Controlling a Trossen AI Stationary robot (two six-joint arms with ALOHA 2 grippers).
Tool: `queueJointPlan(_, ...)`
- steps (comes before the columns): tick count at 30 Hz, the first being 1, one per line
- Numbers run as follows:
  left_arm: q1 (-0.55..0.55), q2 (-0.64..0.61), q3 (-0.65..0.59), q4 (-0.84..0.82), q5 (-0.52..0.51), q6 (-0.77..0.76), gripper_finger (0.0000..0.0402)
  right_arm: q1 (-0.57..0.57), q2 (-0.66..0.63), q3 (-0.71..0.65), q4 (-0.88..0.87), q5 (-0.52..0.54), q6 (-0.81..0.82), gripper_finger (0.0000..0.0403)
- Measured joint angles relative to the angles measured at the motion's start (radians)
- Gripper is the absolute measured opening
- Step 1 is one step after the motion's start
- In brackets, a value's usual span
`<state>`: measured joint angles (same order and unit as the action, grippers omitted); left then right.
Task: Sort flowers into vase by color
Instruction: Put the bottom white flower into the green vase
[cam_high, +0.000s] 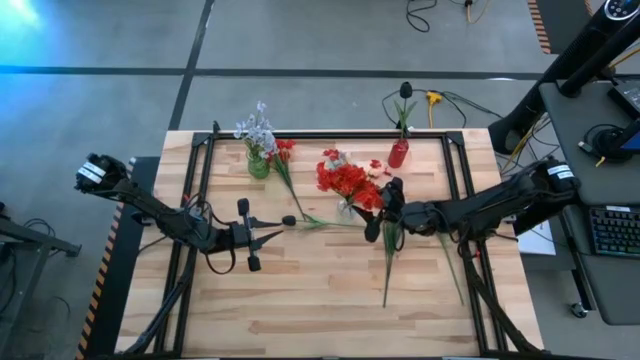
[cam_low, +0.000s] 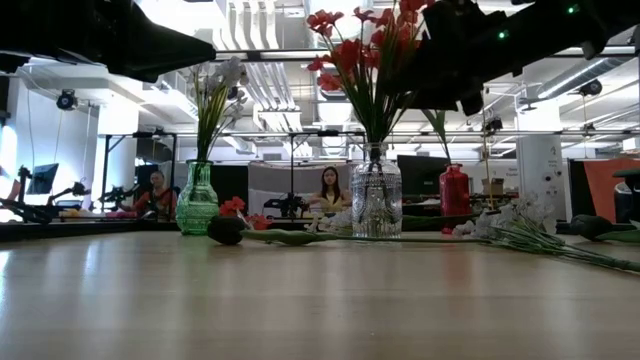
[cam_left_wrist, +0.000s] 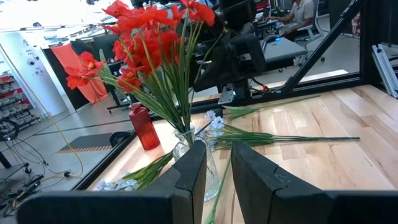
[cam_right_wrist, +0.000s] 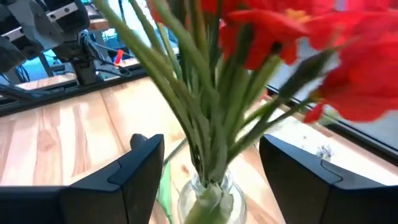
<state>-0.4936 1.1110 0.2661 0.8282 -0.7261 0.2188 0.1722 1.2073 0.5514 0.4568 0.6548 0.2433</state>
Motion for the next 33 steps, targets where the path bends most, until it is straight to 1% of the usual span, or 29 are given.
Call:
queueJointPlan(7,0.0,0.0,0.0,0.0,0.0,-0.007,0.0058,0.001,-0.071,0.0,-0.14,-0.001,0.062,0.0259)
queueJointPlan(15,0.001,0.0,0.0,-0.006,0.0,0.0,0.0058,0.028,-0.163,0.0,-0.302,-0.014,0.157,0.0263)
queueJointPlan(19,0.001,0.0,0.0,-0.007,0.001,-0.067,0.0058,0.04,-0.215,0.0,-0.361,-0.065,0.192,0.026)
queueJointPlan(22,0.0,0.0,0.0,-0.058,0.002,-0.138,0.0058,0.04,-0.252,0.0,-0.412,-0.119,0.24,0.0256)
queueJointPlan(25,0.0,0.0,0.0,-0.118,0.002,-0.205,0.0058,0.039,-0.289,0.0,-0.489,-0.158,0.321,0.0252)
queueJointPlan(28,0.0,0.0,0.0,-0.159,0.003,-0.272,0.0058,0.039,-0.331,0.0,-0.605,-0.196,0.438,0.025)
queueJointPlan(31,0.0,0.0,0.0,-0.144,0.003,-0.315,0.0058,0.037,-0.371,0.0,-0.733,-0.285,0.597,0.025)
queueJointPlan(33,0.002,0.0,0.0,-0.1,-0.011,-0.335,0.0058,0.034,-0.398,0.0,-0.795,-0.362,0.758,0.0251)
